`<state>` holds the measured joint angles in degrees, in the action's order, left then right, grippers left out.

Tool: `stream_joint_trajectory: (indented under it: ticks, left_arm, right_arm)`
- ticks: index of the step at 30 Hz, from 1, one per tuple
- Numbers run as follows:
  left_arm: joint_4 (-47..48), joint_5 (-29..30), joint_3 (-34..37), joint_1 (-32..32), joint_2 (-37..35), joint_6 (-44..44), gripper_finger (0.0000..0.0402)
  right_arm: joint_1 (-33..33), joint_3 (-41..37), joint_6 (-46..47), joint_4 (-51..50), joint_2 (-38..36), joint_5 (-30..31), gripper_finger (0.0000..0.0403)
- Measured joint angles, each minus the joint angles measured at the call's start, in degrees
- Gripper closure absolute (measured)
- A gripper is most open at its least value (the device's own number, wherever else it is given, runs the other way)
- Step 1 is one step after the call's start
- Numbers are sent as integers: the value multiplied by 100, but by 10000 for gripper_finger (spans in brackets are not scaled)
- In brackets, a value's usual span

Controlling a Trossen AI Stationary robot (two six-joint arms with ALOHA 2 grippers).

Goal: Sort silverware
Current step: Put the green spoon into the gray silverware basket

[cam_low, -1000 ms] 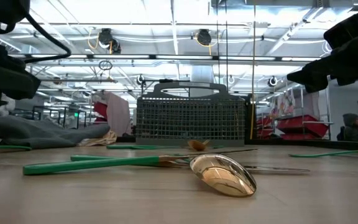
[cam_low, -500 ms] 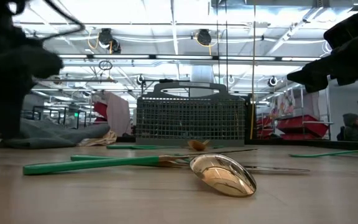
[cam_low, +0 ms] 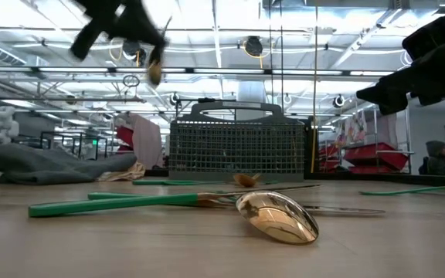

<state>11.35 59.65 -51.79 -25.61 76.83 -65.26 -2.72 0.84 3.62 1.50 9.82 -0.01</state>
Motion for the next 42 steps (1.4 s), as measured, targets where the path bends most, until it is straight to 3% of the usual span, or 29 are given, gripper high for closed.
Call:
stream_joint_trajectory:
  ticks: [3,6,10,15,19,21,24,29,32,35,38,42]
  left_arm:
    - [-1958,-699,0,459,-261,2016,394]
    - [-4130,-2566,-8,1063,-344,3496,394]
    - [-6558,-4708,-9,1987,-334,3923,394]
    - [-9964,-6343,-17,2765,98,4009,394]
    - [-10055,-6874,-93,3306,397,3828,394]
    - [-9994,-6913,-105,3565,611,3515,394]
    - [-9151,-6956,-103,3985,840,3106,394]
    - [-6545,-6628,-198,4409,759,5225,394]
    - [-4866,-5504,-495,4355,542,7282,394]
    - [-3828,-3922,-913,4133,471,9274,394]
    - [-3496,-2414,-1100,3935,580,11156,394]
    - [-3500,-1083,-1126,3829,873,13455,394]
  right_arm:
    - [0,0,26,-2,0,0,149]
    - [0,0,26,2,0,0,149]
    - [0,0,27,2,0,0,149]
    - [0,0,48,39,0,0,149]
    - [0,0,196,141,0,2,149]
    - [0,0,299,142,0,2,149]
    - [0,0,402,138,0,7,149]
    - [0,0,479,133,0,7,149]
    - [0,0,603,132,0,8,149]
    - [0,0,625,131,0,7,149]
    - [0,0,623,129,0,15,149]
    - [0,0,608,129,0,22,149]
